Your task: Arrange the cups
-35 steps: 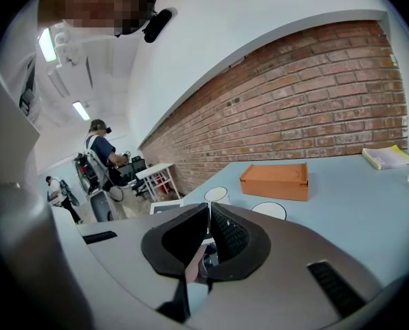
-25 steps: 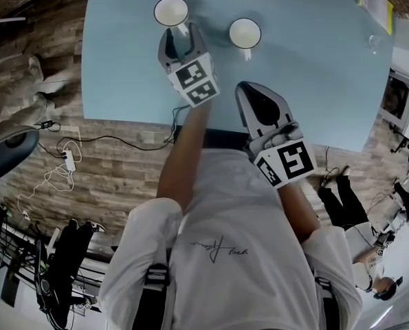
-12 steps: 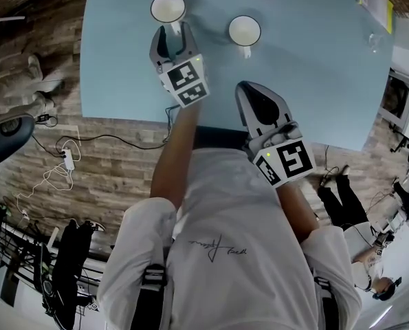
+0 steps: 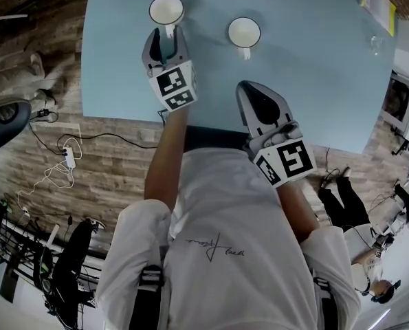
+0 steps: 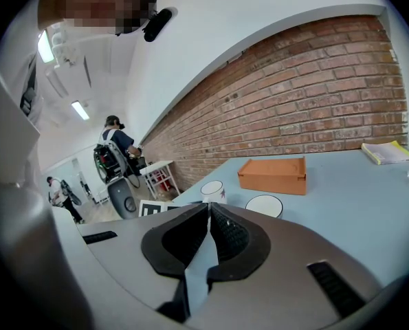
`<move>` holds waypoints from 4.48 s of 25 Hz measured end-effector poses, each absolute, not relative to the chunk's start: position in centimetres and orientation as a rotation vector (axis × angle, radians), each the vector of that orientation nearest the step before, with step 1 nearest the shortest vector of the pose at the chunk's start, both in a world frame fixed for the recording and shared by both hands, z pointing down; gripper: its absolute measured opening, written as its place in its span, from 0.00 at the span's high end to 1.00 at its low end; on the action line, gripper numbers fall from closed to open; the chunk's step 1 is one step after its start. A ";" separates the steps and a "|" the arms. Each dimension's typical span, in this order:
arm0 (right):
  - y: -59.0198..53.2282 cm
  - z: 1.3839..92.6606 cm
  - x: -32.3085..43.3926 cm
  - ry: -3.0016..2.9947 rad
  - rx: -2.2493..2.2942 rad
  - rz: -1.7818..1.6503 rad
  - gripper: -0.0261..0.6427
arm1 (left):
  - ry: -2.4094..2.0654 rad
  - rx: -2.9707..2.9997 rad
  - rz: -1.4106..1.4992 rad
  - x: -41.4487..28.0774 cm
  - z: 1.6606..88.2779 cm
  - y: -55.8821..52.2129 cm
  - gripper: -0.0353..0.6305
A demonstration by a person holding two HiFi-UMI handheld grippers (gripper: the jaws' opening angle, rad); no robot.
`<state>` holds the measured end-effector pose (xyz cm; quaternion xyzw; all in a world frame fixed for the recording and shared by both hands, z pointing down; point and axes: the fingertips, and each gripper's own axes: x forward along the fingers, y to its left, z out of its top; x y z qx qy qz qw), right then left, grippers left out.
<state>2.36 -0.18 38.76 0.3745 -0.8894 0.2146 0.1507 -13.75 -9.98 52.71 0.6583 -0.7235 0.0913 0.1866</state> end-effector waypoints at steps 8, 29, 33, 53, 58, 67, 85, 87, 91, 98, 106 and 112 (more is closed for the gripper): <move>-0.2 39.4 2.8 -2.544 1.079 0.642 0.93 | -2.025 1.948 0.287 -13.5 52.6 -10.4 0.85; -1.9 38.9 2.1 -2.573 1.069 0.649 0.93 | -1.904 2.059 0.253 -11.3 49.6 -9.6 0.86; -2.3 38.4 1.9 -2.583 1.084 0.639 0.93 | -1.881 2.068 0.225 -11.1 48.7 -9.6 0.86; -4.2 36.4 2.1 -2.615 1.189 0.637 0.93 | -1.805 2.203 0.205 -9.5 44.1 -12.0 0.86; -4.7 36.2 2.5 -2.612 1.224 0.653 0.93 | -1.796 2.220 0.205 -9.2 43.5 -12.9 0.86; -5.6 36.2 3.4 -2.600 1.276 0.676 0.93 | -1.773 2.264 0.208 -8.2 42.5 -15.2 0.86; -7.4 37.6 4.5 -2.546 1.338 0.758 0.93 | -1.740 2.315 0.225 -7.5 42.5 -19.9 0.86; -7.5 37.9 4.7 -2.537 1.348 0.769 0.93 | -1.744 2.326 0.234 -7.5 42.5 -20.4 0.86; -7.4 38.5 4.7 -2.511 1.366 0.792 0.93 | -1.743 2.336 0.219 -7.9 42.3 -21.5 0.86; -7.6 39.6 5.0 -2.467 1.389 0.824 0.93 | -1.723 2.361 0.202 -7.2 42.8 -22.8 0.86; -8.1 40.6 5.5 -2.432 1.407 0.860 0.93 | -1.715 2.371 0.207 -6.3 43.6 -24.3 0.86; -8.1 41.4 5.7 -2.401 1.415 0.890 0.93 | -1.720 2.353 0.190 -6.5 44.0 -25.1 0.86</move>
